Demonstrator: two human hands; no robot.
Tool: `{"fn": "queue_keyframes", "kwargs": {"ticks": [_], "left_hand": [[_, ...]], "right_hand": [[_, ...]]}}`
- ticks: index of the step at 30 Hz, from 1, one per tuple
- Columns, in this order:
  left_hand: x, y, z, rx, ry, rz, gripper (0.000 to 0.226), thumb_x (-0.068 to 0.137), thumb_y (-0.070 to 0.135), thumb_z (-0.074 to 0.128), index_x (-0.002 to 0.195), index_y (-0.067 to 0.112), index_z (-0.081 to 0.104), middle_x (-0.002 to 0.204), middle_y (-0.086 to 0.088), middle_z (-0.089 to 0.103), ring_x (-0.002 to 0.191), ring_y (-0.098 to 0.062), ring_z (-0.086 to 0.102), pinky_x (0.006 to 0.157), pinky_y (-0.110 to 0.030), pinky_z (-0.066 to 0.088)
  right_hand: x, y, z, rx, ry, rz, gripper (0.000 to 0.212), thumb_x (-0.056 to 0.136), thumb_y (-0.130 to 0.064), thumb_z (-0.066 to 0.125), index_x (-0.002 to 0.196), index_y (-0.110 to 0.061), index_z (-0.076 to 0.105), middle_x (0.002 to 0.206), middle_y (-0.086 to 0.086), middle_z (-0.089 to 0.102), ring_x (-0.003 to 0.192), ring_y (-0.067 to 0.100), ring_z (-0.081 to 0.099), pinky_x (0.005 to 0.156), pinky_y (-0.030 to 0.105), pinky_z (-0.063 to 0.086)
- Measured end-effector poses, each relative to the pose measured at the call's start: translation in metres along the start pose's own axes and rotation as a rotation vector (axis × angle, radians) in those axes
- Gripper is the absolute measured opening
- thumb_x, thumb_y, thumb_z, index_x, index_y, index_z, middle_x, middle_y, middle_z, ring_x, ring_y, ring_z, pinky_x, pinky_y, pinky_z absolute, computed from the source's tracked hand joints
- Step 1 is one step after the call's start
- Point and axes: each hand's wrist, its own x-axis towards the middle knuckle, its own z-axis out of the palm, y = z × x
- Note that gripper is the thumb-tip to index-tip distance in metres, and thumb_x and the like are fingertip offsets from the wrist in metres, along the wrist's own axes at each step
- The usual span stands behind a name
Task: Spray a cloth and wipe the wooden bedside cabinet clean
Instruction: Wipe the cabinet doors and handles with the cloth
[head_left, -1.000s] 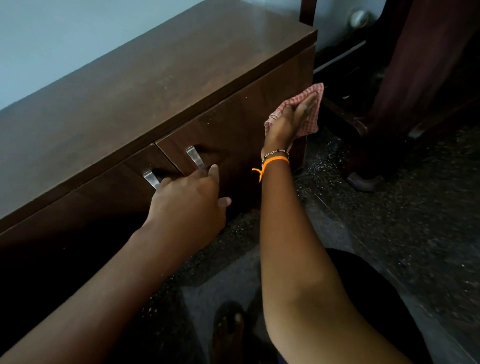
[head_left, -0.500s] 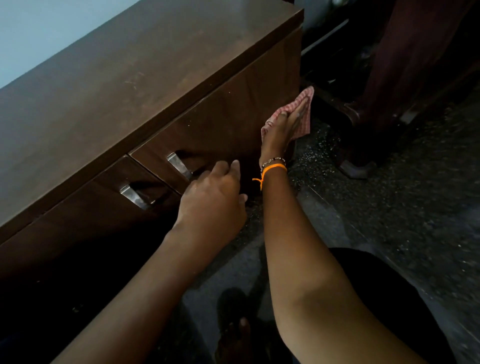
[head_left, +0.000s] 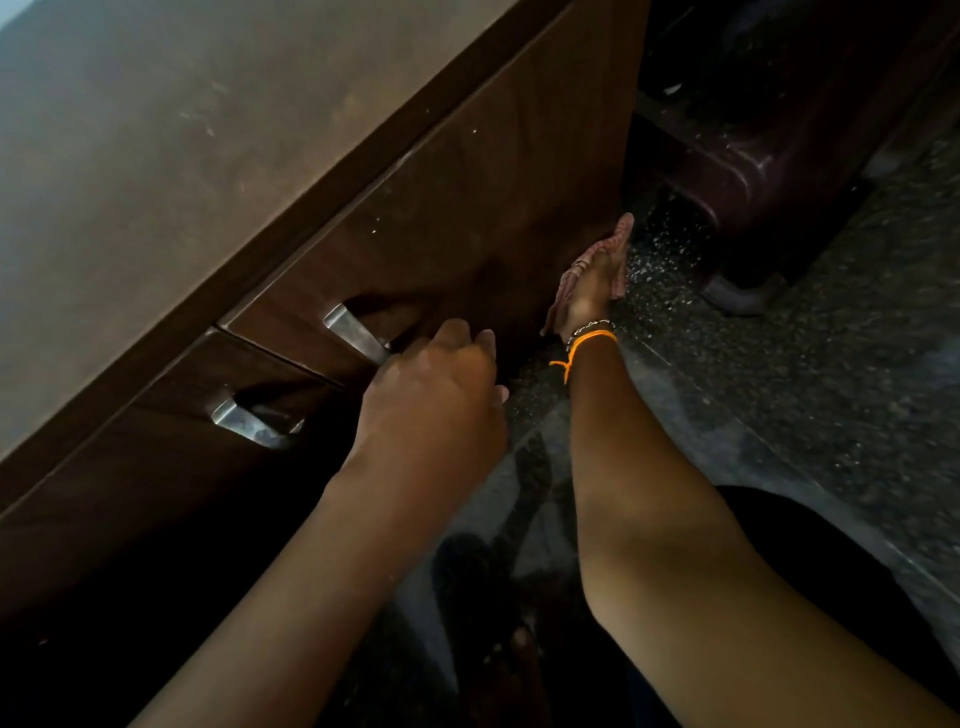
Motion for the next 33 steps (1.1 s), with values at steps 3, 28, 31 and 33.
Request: {"fn": "queue_keyframes", "kwargs": {"ticks": [3,28,31,33], "left_hand": [[-0.004,-0.007,0.004,-0.016,-0.009,-0.012,0.046,0.093,0.035,0.045,0.137,0.022,0.038,0.122,0.001,0.046,0.111,-0.019,0.051,0.086,-0.032,0.044],[-0.057,-0.038,-0.015,-0.016,0.147,-0.256,0.034,0.089,0.03,0.051,0.122,0.025,0.054,0.116,0.0,0.054,0.102,-0.027,0.058,0.08,-0.036,0.046],[-0.06,-0.04,-0.018,0.0,0.177,-0.282,0.031,0.089,0.03,0.051,0.119,0.025,0.056,0.118,0.001,0.054,0.101,-0.027,0.059,0.077,-0.034,0.045],[-0.063,-0.039,-0.019,-0.021,0.21,-0.289,0.034,0.087,0.028,0.053,0.121,0.024,0.054,0.119,0.0,0.056,0.101,-0.029,0.059,0.078,-0.036,0.046]], "right_hand": [[0.005,0.005,-0.011,-0.011,0.079,0.167,0.08,0.078,-0.062,0.036,0.148,-0.029,0.019,0.154,0.003,0.027,0.137,0.023,0.034,0.115,0.043,0.027],[-0.18,0.025,0.022,-0.063,0.008,0.15,0.053,0.09,-0.003,0.052,0.139,-0.014,0.032,0.145,0.012,0.032,0.129,0.025,0.04,0.113,0.041,0.033],[-0.198,-0.017,0.041,-0.15,0.003,-0.16,0.055,0.085,-0.003,0.059,0.135,-0.009,0.04,0.139,0.011,0.034,0.122,0.015,0.04,0.103,0.012,0.033],[-0.211,-0.044,0.053,-0.253,-0.069,-0.461,0.054,0.081,-0.007,0.063,0.131,-0.003,0.045,0.135,0.017,0.039,0.125,0.024,0.04,0.108,0.02,0.032]]}}
